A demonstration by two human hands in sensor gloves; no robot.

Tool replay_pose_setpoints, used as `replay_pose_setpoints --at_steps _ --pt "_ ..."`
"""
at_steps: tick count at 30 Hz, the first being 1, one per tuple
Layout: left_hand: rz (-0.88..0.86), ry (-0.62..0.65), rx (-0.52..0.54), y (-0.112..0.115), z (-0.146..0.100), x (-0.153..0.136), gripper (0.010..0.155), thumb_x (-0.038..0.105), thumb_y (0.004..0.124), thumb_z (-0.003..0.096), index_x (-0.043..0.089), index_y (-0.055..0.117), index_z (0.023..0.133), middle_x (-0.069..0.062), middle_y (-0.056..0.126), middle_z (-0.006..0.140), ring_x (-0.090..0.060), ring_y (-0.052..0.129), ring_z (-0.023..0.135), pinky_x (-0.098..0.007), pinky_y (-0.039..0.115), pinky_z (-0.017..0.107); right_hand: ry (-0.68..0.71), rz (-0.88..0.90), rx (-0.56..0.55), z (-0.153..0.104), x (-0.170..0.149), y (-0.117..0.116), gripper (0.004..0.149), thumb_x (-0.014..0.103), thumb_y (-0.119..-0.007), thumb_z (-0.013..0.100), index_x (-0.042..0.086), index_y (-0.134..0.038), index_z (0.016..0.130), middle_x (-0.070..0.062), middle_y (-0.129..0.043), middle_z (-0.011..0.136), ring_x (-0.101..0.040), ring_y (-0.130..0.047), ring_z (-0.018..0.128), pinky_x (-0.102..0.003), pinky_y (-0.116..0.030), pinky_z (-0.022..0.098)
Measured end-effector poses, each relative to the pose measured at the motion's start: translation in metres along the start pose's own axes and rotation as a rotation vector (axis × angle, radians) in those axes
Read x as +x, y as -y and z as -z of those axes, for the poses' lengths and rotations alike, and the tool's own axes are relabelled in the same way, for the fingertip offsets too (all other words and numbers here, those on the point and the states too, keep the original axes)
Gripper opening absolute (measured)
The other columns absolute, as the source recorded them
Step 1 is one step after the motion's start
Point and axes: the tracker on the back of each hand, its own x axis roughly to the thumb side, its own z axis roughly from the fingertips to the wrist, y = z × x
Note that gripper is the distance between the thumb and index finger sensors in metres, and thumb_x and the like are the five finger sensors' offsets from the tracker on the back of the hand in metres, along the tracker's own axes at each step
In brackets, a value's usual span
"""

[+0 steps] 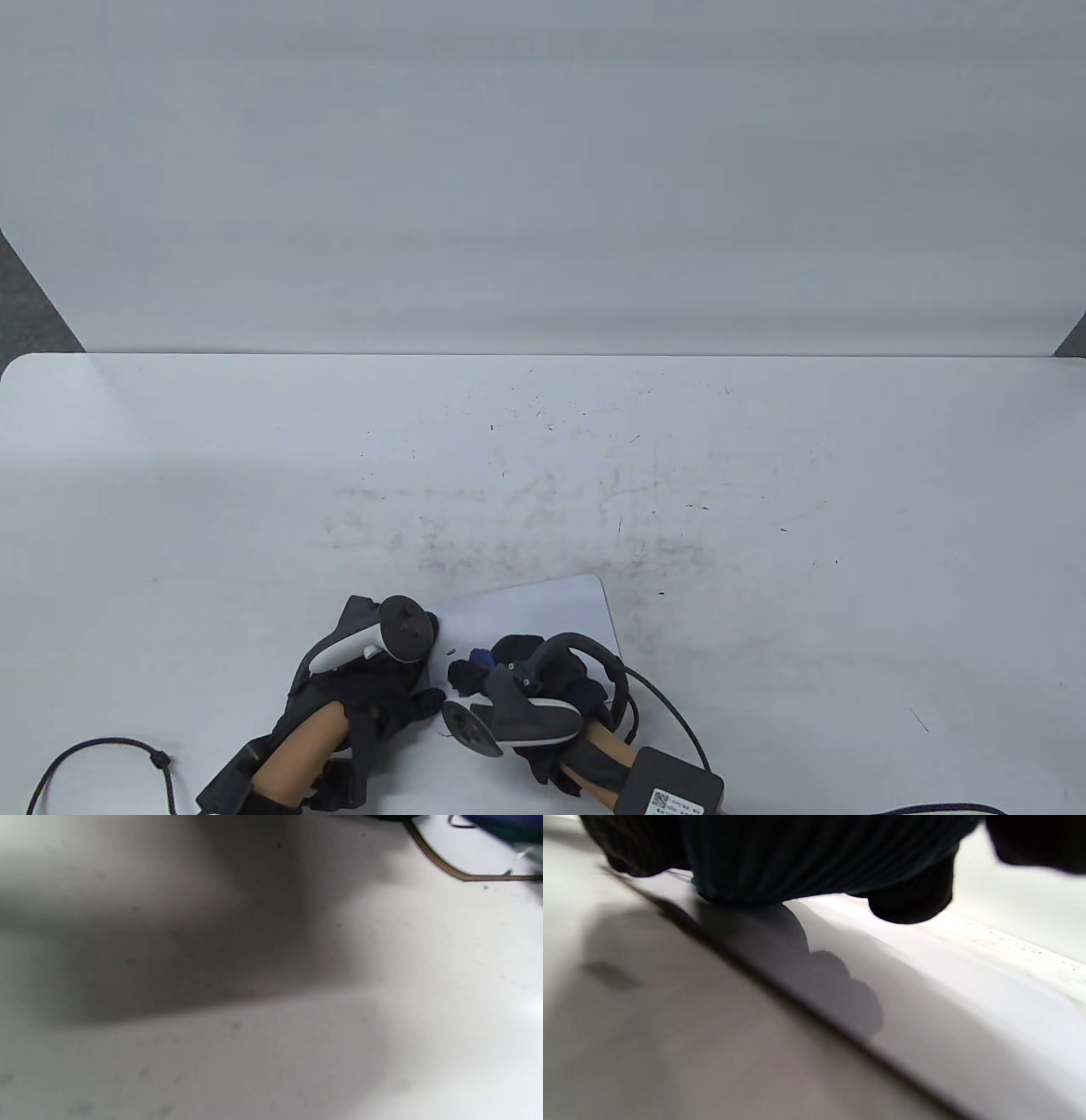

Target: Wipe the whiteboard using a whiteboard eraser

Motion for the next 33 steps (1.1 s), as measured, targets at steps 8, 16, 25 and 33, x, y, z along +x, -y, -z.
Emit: replay_pose_setpoints --at_steps 8,16,25,33 --pt "0.001 0.001 0.003 0.000 0.000 0.000 0.092 0.049 0.053 0.0452 0.026 -0.024 0.089 -0.011 -0.037 0.089 -0.044 -0.035 0.081 -0.062 -0.015 0.058 -0.009 0.018 0.021 0.000 -0.003 0.000 0.063 0.055 -0.073 0.031 0.043 -0.055 0.090 -0.022 -0.078 0.081 -0.038 -0.089 0.053 -0.047 -0.083 0.018" --pt "-0.010 0.008 -0.003 0.001 0.000 -0.002 0.092 0.049 0.053 0.0453 0.026 -0.025 0.089 -0.010 -0.038 0.088 -0.042 -0.037 0.080 -0.061 -0.016 0.057 -0.133 0.020 -0.010 0.052 -0.025 -0.002 0.062 0.054 -0.073 0.031 0.043 -0.056 0.090 -0.022 -0.079 0.080 -0.038 -0.090 0.051 -0.047 -0.083 0.017" --pt "-0.004 0.006 0.006 0.001 0.000 -0.002 0.092 0.050 0.053 0.0450 0.026 -0.024 0.089 -0.010 -0.038 0.088 -0.042 -0.036 0.080 -0.061 -0.016 0.057 -0.105 0.013 -0.011 0.053 -0.020 -0.003 0.063 0.054 -0.073 0.031 0.042 -0.055 0.090 -0.023 -0.077 0.080 -0.038 -0.089 0.051 -0.046 -0.083 0.016" --pt "-0.001 0.005 0.012 0.001 0.000 -0.002 0.092 0.050 0.053 0.0449 0.026 -0.024 0.089 -0.010 -0.037 0.089 -0.043 -0.036 0.081 -0.062 -0.015 0.058 0.027 -0.010 -0.008 -0.011 0.008 0.001 0.064 0.054 -0.074 0.031 0.042 -0.055 0.090 -0.023 -0.077 0.080 -0.038 -0.089 0.051 -0.046 -0.083 0.016"
